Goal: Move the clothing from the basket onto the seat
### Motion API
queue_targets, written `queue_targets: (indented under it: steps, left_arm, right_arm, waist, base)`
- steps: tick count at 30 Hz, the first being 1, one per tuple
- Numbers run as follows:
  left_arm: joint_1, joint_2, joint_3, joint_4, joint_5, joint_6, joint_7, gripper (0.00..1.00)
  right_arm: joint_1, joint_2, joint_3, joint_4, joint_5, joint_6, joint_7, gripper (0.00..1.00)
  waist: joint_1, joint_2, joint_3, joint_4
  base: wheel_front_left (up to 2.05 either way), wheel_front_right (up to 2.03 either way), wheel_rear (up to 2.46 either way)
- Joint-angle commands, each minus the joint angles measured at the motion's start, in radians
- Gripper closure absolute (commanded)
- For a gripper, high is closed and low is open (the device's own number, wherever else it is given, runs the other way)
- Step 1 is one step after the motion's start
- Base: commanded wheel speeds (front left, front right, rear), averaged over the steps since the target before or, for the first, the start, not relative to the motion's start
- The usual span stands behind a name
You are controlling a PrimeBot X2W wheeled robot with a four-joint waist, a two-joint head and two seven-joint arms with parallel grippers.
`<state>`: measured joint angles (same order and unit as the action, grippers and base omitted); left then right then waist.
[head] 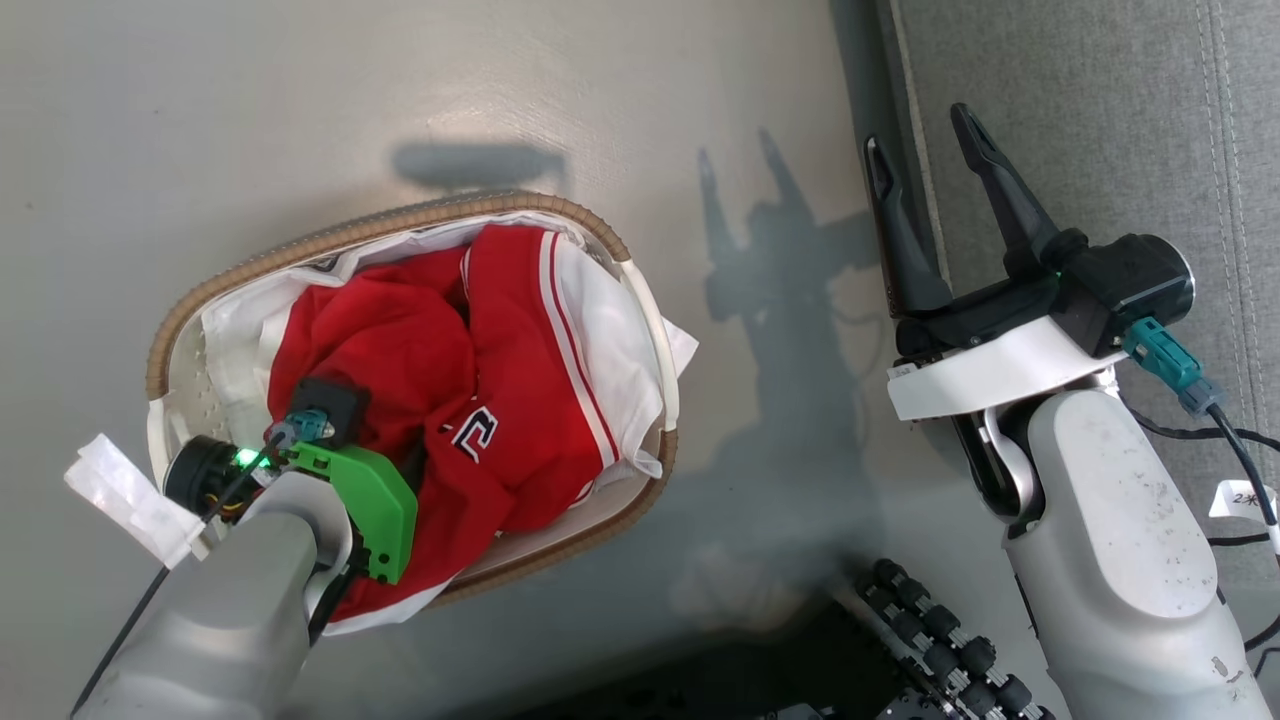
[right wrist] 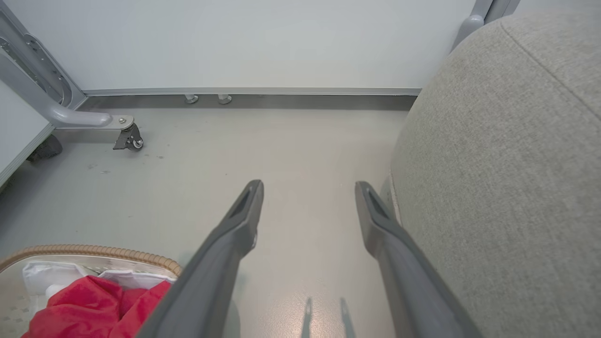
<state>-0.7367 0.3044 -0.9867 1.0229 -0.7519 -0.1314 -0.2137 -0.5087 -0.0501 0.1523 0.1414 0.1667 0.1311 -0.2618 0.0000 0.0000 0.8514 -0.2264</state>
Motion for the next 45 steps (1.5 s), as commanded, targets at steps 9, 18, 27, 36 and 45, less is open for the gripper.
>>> queue_targets:
  steps: [9, 18, 27, 36, 45]
  left_arm:
    - [-0.049, 0.019, -0.093, 0.019, -0.091, 0.001, 0.008, 1.0]
    - [-0.025, 0.012, -0.147, 0.02, -0.161, 0.002, -0.032, 1.0]
    - [0.018, -0.015, -0.153, -0.012, -0.189, 0.001, -0.052, 1.0]
    - [0.113, -0.037, -0.039, -0.126, -0.094, 0.001, -0.051, 1.0]
    - [0.218, -0.077, 0.112, -0.267, 0.058, 0.001, -0.051, 1.0]
  right_arm:
    - [-0.002, -0.002, 0.004, 0.003, 0.008, -0.001, -0.005, 0.0]
    - [0.011, -0.002, 0.003, 0.029, 0.015, -0.001, -0.005, 0.0]
    - [0.049, -0.002, -0.001, 0.065, 0.014, -0.001, -0.005, 0.0]
    - [0.105, -0.003, -0.025, 0.103, -0.004, -0.001, -0.005, 0.0]
    - [0.174, -0.003, -0.048, 0.126, -0.019, -0.001, -0.005, 0.0]
  waist:
    - [0.0, 0.0, 0.008, -0.004]
    - [0.0, 0.0, -0.07, -0.006]
    - [0.0, 0.0, -0.233, 0.011]
    - [0.0, 0.0, -0.403, 0.059]
    - [0.0, 0.0, -0.545, 0.113]
  base:
    - [0.0, 0.0, 0.0]
    - [0.0, 0.0, 0.0]
    - [0.0, 0.0, 0.0]
    - [0.0, 0.0, 0.0]
    - [0.0, 0.0, 0.0]
